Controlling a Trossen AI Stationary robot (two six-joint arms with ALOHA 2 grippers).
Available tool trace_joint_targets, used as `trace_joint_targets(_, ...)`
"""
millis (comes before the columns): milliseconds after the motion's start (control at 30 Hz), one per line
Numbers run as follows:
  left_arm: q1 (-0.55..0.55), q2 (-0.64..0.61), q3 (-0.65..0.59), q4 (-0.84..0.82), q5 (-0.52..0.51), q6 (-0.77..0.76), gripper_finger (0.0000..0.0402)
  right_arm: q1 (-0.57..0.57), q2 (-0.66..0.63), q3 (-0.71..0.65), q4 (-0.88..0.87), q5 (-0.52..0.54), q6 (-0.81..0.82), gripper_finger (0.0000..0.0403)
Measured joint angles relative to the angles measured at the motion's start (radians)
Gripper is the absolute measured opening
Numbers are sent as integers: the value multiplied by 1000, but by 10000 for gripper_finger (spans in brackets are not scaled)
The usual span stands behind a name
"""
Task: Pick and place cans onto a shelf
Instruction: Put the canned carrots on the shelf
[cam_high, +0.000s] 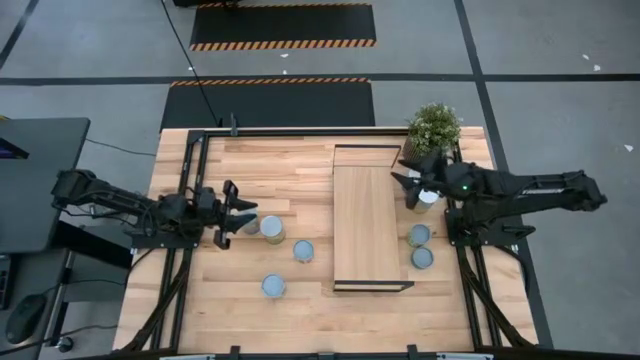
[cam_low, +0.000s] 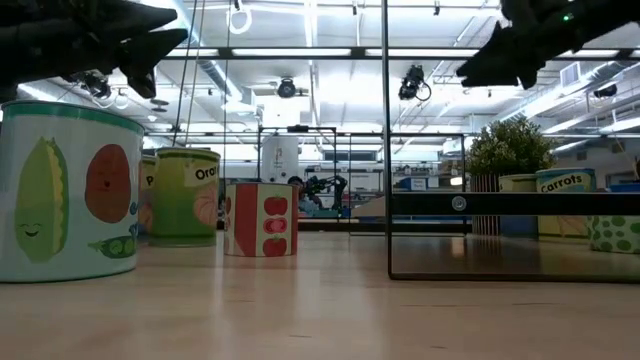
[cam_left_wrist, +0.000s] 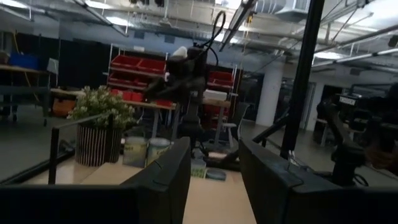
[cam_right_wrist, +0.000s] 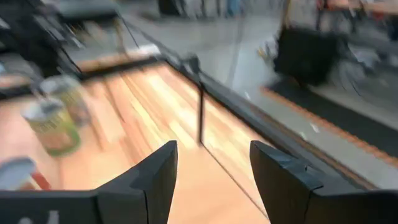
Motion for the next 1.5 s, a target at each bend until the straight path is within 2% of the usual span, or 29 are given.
trace_joint_targets(200,0,7,0,25,0,-4,142,-17,126,181,-386,38,160,223)
trace_joint_targets(367,1,7,0,40,0,20,142,-54,262,310,-659,-48,273,262)
trace_joint_targets(533,1,7,0,76,0,56,142,-103,377,353,-822,-83,320,312)
trace_joint_targets(767,1,7,0,78,0,50,142,-203,470,353,-930,-170,355,374)
trace_joint_targets(900,0,7,0,67,0,44,142,-247,487,353,-972,-232,377,394)
trace_joint_targets(1000,0,7,0,63,0,38,142,-273,486,353,-994,-276,396,399)
trace_joint_targets(1233,0,6,1,49,0,22,142,-317,486,353,-1050,-285,399,399)
trace_joint_targets(1500,0,6,1,46,0,21,142,-343,486,289,-1008,-338,394,398)
